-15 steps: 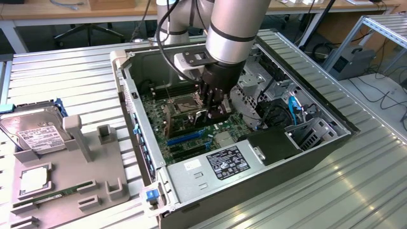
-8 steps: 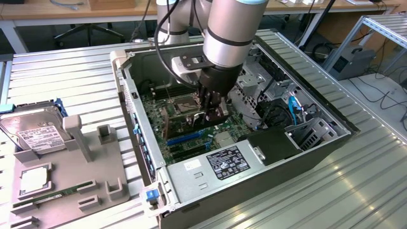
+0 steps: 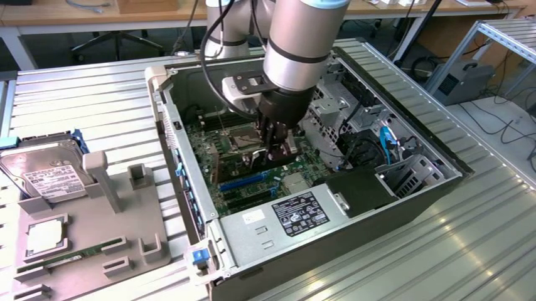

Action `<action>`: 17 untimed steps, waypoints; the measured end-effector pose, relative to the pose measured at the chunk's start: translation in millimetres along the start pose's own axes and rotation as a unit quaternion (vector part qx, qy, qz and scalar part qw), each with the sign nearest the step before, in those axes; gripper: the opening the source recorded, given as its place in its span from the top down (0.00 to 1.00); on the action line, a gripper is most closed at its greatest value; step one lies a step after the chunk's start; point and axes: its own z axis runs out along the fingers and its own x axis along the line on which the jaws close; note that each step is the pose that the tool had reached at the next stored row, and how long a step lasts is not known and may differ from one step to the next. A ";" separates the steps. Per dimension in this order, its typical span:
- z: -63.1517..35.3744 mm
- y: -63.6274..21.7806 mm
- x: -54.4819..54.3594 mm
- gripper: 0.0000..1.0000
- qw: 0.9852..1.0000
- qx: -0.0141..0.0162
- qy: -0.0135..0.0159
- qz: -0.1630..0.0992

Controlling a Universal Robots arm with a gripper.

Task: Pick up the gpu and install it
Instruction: 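Insert the gpu into the slot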

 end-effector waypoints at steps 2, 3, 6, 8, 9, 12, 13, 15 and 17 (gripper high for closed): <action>0.3 4.5 0.1 0.73 1.000 0.000 0.000 0.000; 1.8 7.1 0.3 0.73 1.000 0.000 -0.001 0.000; 6.7 11.1 0.6 0.73 1.000 0.000 -0.001 0.000; 6.9 11.7 0.6 0.73 1.000 0.000 -0.001 0.000; 7.0 12.1 0.6 0.73 1.000 0.000 -0.001 0.000; 7.6 16.2 0.8 0.73 1.000 0.000 -0.001 0.000; 7.6 16.4 0.8 0.73 1.000 0.000 -0.001 0.000; 7.6 17.5 0.8 0.73 1.000 0.000 -0.001 0.000; 7.7 19.0 0.8 0.73 1.000 0.000 -0.001 0.000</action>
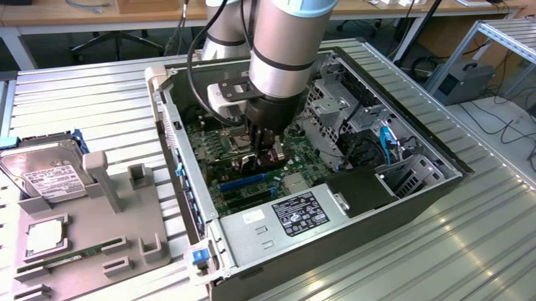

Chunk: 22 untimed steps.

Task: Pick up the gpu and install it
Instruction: 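Insert the gpu into the slot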

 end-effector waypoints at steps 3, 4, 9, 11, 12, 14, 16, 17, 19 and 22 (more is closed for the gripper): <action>0.7 0.5 -1.1 0.73 1.000 0.000 0.000 0.000; 0.8 0.7 -1.3 0.73 1.000 0.000 0.000 0.000; 1.2 3.9 -1.3 0.73 1.000 0.000 0.000 0.000; 3.1 5.5 -1.2 0.73 1.000 0.000 0.000 0.000; 4.0 6.1 -1.2 0.73 1.000 0.000 0.000 0.000; 5.1 6.8 -1.2 0.73 1.000 0.000 0.000 0.000; 6.3 7.2 -1.3 0.73 1.000 0.000 0.000 0.000; 6.8 7.2 -1.3 0.73 1.000 0.000 0.000 0.000; 7.9 7.3 -1.2 0.73 1.000 0.000 0.000 0.000; 9.0 7.4 -1.2 0.73 1.000 0.000 0.000 0.000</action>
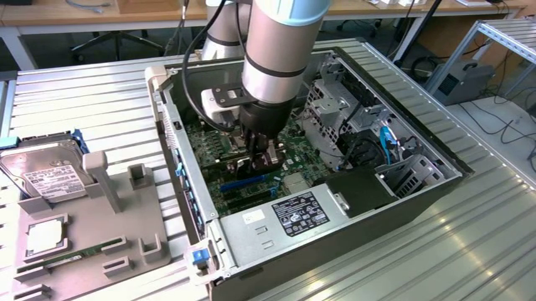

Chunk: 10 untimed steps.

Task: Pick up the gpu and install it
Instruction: 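Insert the gpu into the slot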

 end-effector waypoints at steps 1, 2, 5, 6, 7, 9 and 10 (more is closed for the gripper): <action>0.0 0.0 0.0 0.73 1.000 0.000 0.000 0.000; 0.0 0.0 0.0 0.73 1.000 0.000 0.000 0.000; 1.8 0.2 0.1 0.73 1.000 0.000 0.000 0.000; 2.6 0.4 0.1 0.73 1.000 0.000 0.000 0.000; 2.6 0.4 0.1 0.73 1.000 0.000 0.000 0.000; 2.6 0.4 0.1 0.73 1.000 0.000 0.000 0.000; 2.7 0.4 0.1 0.73 1.000 0.000 0.000 0.000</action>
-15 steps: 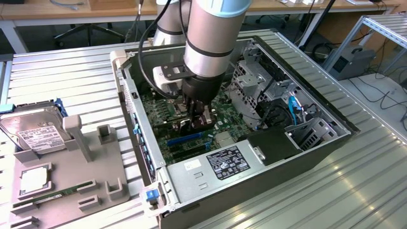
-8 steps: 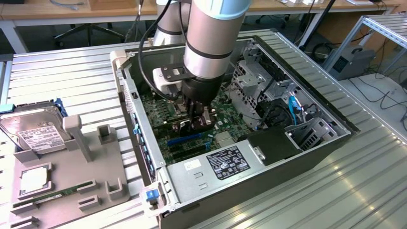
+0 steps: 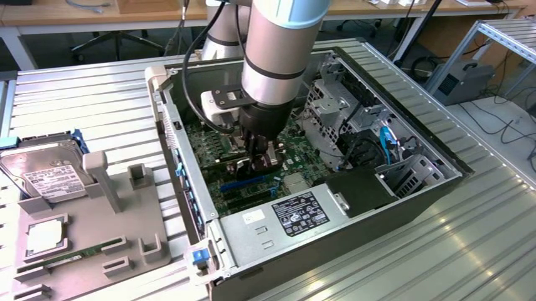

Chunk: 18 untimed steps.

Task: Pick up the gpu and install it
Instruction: 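Insert the gpu into the slot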

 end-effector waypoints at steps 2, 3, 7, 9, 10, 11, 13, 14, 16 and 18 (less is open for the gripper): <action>0.7 0.0 0.0 0.73 1.000 0.000 0.000 0.000; 1.1 0.0 0.0 0.73 1.000 0.000 0.000 0.000; 2.3 0.0 0.1 0.73 1.000 0.000 0.000 0.000; 3.4 0.2 0.1 0.73 1.000 0.000 0.000 0.000; 3.8 0.4 0.1 0.73 1.000 0.000 0.000 0.000; 4.0 0.6 0.2 0.73 1.000 0.000 0.000 0.000; 4.3 0.9 0.2 0.73 1.000 0.000 0.000 0.000; 4.9 1.2 0.2 0.73 1.000 0.000 0.000 0.000; 5.3 1.4 0.2 0.73 1.000 0.000 0.000 0.000; 5.3 1.4 0.2 0.73 1.000 0.000 0.000 0.000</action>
